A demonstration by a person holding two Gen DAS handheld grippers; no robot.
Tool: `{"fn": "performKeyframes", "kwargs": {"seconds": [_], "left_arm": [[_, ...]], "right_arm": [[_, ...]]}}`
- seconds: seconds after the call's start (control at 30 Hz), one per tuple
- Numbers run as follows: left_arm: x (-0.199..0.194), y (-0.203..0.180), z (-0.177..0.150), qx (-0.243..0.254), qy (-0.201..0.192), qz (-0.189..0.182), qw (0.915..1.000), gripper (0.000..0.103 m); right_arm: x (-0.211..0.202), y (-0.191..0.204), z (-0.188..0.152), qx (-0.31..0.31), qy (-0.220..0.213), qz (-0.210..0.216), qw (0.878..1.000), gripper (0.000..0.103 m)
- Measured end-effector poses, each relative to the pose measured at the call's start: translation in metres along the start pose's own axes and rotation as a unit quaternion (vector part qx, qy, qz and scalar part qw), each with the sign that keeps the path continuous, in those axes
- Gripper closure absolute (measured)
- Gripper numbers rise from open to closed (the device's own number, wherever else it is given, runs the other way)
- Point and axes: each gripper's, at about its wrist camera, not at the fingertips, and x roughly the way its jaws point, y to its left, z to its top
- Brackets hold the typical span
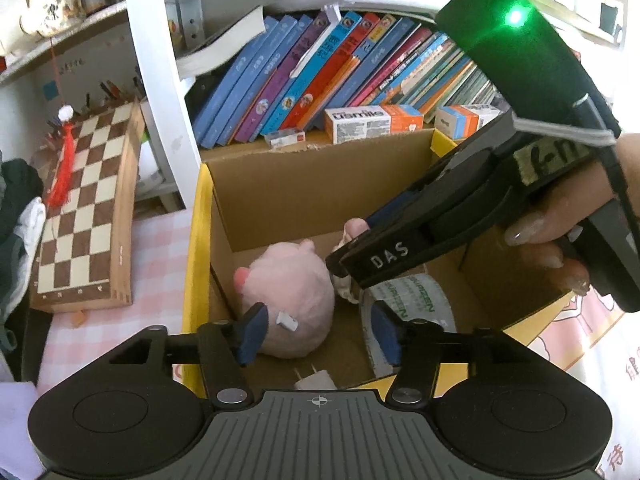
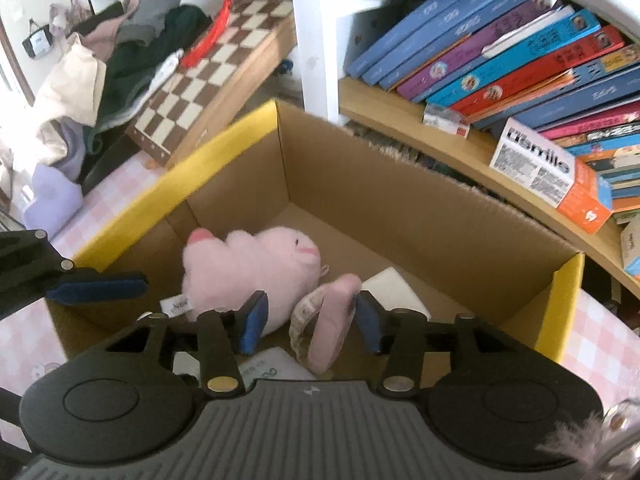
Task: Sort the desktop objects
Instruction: 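Open both tools to release the adapter and USB stick into the box, then withdraw both tools from the box back toward the desk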
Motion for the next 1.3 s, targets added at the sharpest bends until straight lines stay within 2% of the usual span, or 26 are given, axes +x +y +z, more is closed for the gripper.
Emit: {"fn": "performKeyframes", "kwargs": {"seconds": [0.07, 0.27, 0.6, 1.3], "left_arm": [[-0.005, -0.001, -0.001, 0.003, -0.006, 0.002, 1.0, 0.038], [-0.019, -0.005, -0.002, 0.014, -0.025, 0.008, 0.9996, 0.031], [-0.058, -0.004, -0.012, 0.004, -0.067, 0.012, 0.9976, 0.024], [-0.126, 0.0, -0.057, 0.01, -0.099, 0.014, 0.9949, 0.02]], "right_arm": [[-0.008, 0.001, 0.0, 0.002, -0.009, -0.002, 1.0, 0.055], [-0.036, 0.008, -0.002, 0.013, -0.04, -0.009, 0.999, 0.051], [-0.09, 0.023, -0.016, 0.036, -0.101, -0.024, 0.994, 0.041], [-0.158, 0.069, -0.089, 0.071, -0.131, -0.079, 0.986, 0.034]]}}
